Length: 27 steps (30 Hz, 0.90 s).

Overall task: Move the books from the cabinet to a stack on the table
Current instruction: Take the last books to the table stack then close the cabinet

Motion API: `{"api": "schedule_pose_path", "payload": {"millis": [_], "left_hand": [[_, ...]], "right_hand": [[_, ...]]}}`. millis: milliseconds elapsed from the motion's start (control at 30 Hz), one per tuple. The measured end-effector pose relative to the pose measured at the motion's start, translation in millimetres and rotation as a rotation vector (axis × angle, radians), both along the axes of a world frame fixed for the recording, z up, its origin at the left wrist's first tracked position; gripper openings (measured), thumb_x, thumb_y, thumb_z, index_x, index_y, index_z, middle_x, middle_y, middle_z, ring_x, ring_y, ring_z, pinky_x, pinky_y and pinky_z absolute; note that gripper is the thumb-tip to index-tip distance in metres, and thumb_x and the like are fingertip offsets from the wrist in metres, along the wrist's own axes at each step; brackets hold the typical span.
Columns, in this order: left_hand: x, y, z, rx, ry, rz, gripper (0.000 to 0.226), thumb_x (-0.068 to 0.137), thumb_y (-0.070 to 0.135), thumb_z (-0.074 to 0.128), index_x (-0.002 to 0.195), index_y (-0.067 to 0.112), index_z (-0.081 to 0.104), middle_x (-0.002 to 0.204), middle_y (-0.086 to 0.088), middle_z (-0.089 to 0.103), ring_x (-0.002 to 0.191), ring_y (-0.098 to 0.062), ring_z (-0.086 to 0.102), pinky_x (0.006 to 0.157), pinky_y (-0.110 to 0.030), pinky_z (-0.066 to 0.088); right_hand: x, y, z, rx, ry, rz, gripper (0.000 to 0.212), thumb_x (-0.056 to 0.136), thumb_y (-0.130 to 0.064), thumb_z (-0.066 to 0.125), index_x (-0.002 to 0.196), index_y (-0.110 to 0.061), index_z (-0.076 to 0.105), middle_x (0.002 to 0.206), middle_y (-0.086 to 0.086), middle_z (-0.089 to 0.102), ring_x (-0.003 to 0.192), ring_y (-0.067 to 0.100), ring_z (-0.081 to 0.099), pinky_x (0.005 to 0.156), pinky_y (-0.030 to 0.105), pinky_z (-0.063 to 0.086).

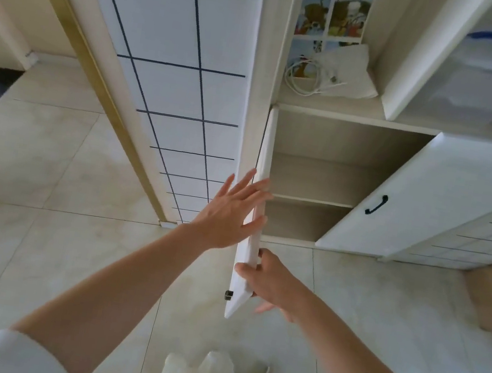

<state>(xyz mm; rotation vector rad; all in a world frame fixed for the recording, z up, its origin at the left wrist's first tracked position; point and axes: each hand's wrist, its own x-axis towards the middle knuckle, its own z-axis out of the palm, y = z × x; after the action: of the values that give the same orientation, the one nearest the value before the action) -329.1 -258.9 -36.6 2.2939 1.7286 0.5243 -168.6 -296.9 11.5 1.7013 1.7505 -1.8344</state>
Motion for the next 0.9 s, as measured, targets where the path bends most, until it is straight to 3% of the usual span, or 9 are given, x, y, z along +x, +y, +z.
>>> {"api": "schedule_pose_path", "payload": {"millis": [100,167,233,333,433,533,633,767,900], "left_hand": [[22.4,12.5,-0.1,0.076,-0.01,-0.072,0.032,0.096,0.031,0.039,0.122,0.02,0.054,0.144,0.004,0.048,0.149,-0.016,0.007,0.121,-0.047,0.001],[41.9,21.2,-2.4,0.093,-0.049,-0.107,0.029,0.095,0.026,0.041,0.114,0.018,0.061,0.128,0.004,0.061,0.147,-0.018,0.02,0.121,-0.046,0.006],[57.5,28.9,-5.5,0.115,-0.077,-0.101,0.029,0.096,0.027,0.04,0.104,0.017,0.066,0.119,0.005,0.065,0.143,-0.021,0.03,0.12,-0.047,0.014],[83.9,39.8,-8.0,0.13,-0.091,-0.079,0.028,0.098,0.03,0.04,0.103,0.018,0.065,0.116,0.006,0.062,0.142,-0.022,0.031,0.116,-0.049,0.023],[112.2,51.8,-10.0,0.1,-0.042,-0.016,0.027,0.1,0.031,0.038,0.116,0.02,0.056,0.129,0.005,0.055,0.147,-0.019,0.019,0.119,-0.048,0.016],[149.9,68.7,-10.0,0.055,-0.036,0.103,0.03,0.1,0.035,0.031,0.12,0.021,0.048,0.145,0.003,0.045,0.149,-0.015,0.005,0.121,-0.047,0.006],[178.8,86.9,-7.8,0.043,0.001,0.164,0.045,0.1,0.046,0.02,0.122,0.019,0.048,0.152,0.002,0.038,0.149,-0.017,0.003,0.121,-0.047,0.005],[200.3,117.1,-2.8,0.052,0.201,0.179,0.07,0.094,0.062,0.011,0.132,0.017,0.049,0.156,0.0,0.031,0.149,-0.022,0.006,0.12,-0.051,0.01],[216.1,149.3,-7.3,0.069,0.292,0.202,0.067,0.095,0.061,0.019,0.134,0.014,0.048,0.154,-0.006,0.035,0.148,-0.026,0.013,0.119,-0.051,0.014]], "right_hand": [[22.0,5.1,-3.8,0.154,-0.092,0.077,0.034,0.094,-0.029,0.041,0.124,-0.012,0.038,0.1,0.008,0.06,0.071,0.015,0.057,0.063,0.027,0.048],[41.2,6.9,-11.1,0.273,-0.128,0.12,0.037,0.097,-0.024,0.037,0.13,-0.01,0.027,0.084,0.007,0.055,0.057,0.013,0.048,0.048,0.024,0.035],[60.2,8.9,-15.6,0.403,-0.17,0.144,0.041,0.098,-0.02,0.035,0.135,-0.011,0.02,0.08,0.005,0.05,0.056,0.013,0.045,0.047,0.024,0.03],[95.2,19.5,-15.5,0.556,-0.242,0.16,0.055,0.097,-0.015,0.039,0.143,-0.018,0.01,0.122,0.009,0.049,0.09,0.03,0.062,0.069,0.034,0.044],[131.9,37.1,-10.6,0.782,-0.291,0.241,0.082,0.089,-0.003,0.053,0.147,-0.03,0.002,0.132,0.004,0.039,0.091,0.032,0.063,0.073,0.04,0.048],[170.6,65.9,-11.8,1.006,-0.379,0.428,0.09,0.078,0.0,0.065,0.149,-0.021,0.014,0.122,0.007,0.043,0.08,0.025,0.06,0.055,0.033,0.042],[202.5,95.6,-16.0,1.114,-0.487,0.519,0.103,0.053,-0.001,0.082,0.144,-0.011,0.034,0.109,0.011,0.054,0.064,0.025,0.059,0.038,0.028,0.032],[229.9,138.0,-22.7,1.237,-0.5,0.565,0.087,0.058,0.0,0.079,0.137,-0.008,0.043,0.121,0.013,0.059,0.064,0.026,0.06,0.038,0.024,0.028],[251.3,188.5,-30.3,1.335,-0.508,0.618,0.077,0.059,0.0,0.076,0.131,-0.006,0.05,0.116,0.009,0.06,0.072,0.023,0.057,0.04,0.028,0.042]]}}
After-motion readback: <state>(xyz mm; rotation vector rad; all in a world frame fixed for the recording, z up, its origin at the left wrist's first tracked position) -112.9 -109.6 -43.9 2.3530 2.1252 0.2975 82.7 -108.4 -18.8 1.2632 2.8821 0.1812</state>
